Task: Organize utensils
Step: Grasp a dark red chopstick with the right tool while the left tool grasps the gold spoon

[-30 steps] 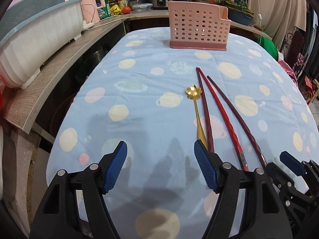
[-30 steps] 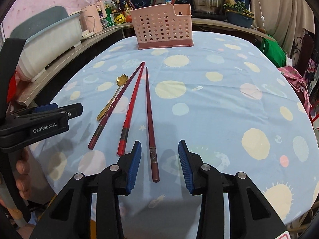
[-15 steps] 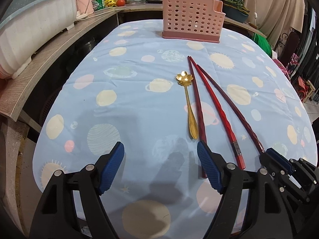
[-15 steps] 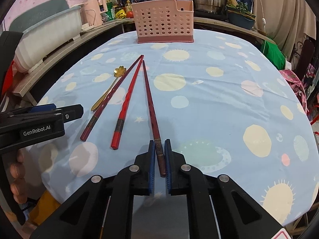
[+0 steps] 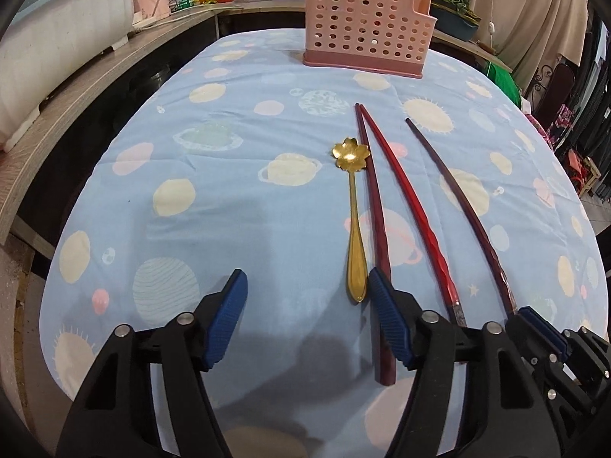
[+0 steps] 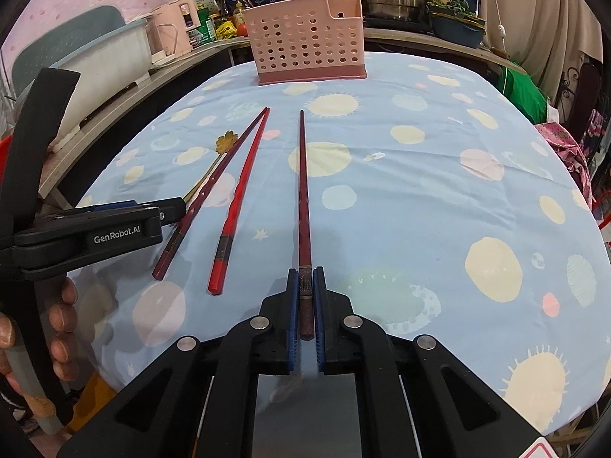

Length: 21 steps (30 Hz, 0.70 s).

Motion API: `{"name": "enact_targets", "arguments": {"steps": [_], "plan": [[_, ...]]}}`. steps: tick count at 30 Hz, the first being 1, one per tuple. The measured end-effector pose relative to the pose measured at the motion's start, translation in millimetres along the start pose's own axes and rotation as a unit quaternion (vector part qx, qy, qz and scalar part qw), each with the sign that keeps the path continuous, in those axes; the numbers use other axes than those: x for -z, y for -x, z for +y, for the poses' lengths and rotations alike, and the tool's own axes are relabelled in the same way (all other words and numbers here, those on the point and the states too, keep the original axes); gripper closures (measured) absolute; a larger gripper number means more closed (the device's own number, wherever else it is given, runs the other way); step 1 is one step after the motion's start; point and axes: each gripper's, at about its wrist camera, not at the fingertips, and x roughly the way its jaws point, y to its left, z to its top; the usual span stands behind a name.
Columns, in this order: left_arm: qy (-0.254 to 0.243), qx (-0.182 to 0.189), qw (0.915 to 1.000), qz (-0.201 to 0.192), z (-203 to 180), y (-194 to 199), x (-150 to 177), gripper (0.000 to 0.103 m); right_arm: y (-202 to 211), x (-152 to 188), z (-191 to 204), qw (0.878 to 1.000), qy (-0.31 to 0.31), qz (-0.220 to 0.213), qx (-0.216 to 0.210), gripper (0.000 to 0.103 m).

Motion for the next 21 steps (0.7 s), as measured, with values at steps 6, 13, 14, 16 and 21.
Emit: {"name": "enact_targets", "arguments": {"steps": [6,13,14,16,21], "plan": [[-0.014,-0.011,0.9998,-0.009,-3.3,-1.4,-1.9,0.065,-0.9,-0.7,0.2,1.000,-0.001,0.000,-0.001,0.096],[-0.016,0.009,0.9998,0.000,-2.9,1.0,-3.2,0.090,-0.7,-2.1,1.5,1.000,0.005,0.001,0.000,0.096],[-0.015,0.013,0.9998,0.002,-2.8,1.6,-3.0,0.091,0.1,-2.4,1.7,1.000,0.005,0.001,0.000,0.096],[-0.012,0.021,0.9997,0.008,-1.8,3.4,-2.7,0.093,3.2,-3.3,2.2,1.000,0.004,-0.002,-0.001,0.096],[-0.003,0.033,0.9995,0.004,2.7,18.2,-4.8,0.094,17.1,-12.1,1.4,1.000,-0.001,-0.018,-0.006,0.096]]}}
